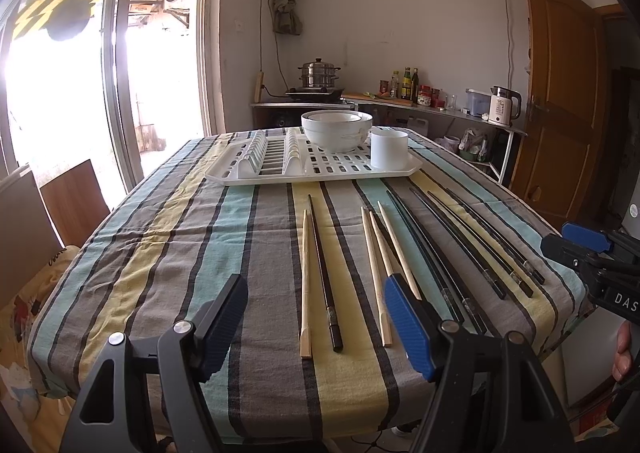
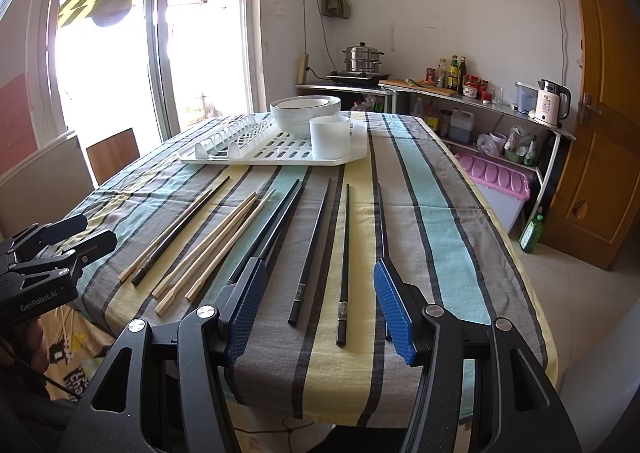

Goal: Organize utensils
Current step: 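Close the left tool on a wooden chopstick while the right tool grasps another wooden chopstick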

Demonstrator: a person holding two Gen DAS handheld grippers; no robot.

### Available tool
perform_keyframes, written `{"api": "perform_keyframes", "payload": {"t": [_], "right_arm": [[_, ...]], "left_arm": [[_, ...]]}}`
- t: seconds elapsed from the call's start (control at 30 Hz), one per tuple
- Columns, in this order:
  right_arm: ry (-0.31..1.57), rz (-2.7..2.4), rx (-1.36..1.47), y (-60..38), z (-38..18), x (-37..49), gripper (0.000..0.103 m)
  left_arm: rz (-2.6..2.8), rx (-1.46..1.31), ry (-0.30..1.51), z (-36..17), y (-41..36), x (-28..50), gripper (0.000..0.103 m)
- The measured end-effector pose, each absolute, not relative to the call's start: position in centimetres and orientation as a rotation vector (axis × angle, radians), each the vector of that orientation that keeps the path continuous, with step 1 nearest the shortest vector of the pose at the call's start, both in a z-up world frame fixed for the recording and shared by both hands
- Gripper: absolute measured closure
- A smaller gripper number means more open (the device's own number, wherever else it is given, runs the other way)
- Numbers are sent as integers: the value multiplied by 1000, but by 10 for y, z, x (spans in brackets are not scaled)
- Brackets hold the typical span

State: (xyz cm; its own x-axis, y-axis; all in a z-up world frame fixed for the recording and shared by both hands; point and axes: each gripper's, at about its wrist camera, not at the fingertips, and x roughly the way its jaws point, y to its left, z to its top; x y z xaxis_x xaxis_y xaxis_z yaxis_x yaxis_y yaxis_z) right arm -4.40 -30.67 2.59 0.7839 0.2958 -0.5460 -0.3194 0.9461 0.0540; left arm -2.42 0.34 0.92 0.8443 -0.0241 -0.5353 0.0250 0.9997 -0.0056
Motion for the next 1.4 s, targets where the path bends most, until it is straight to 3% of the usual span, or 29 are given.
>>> {"api": "perform_keyframes", "payload": {"t": [0.47,0.73,0.97,1.03,1.2,1.4], "right_arm": [[606,340,-33,-301,24,-24,46],[642,392,-26,-285,25,2,46],[688,420,-28,-265,24,31,47],[695,432,-26,-258,25,40,49],[750,464,-21,-238,22,65,68],[833,486,-31,-215,13,96,82]], "left_arm": [[7,-22,630,5,18,6,32],[41,-18,704,-2,40,49,46],[4,-19,793,-13,48,91,51],[-3,-8,804,-15,49,100,51],[-47,-12,851,-21,48,123,51],[-75,-12,887,-26,49,141,53]]}}
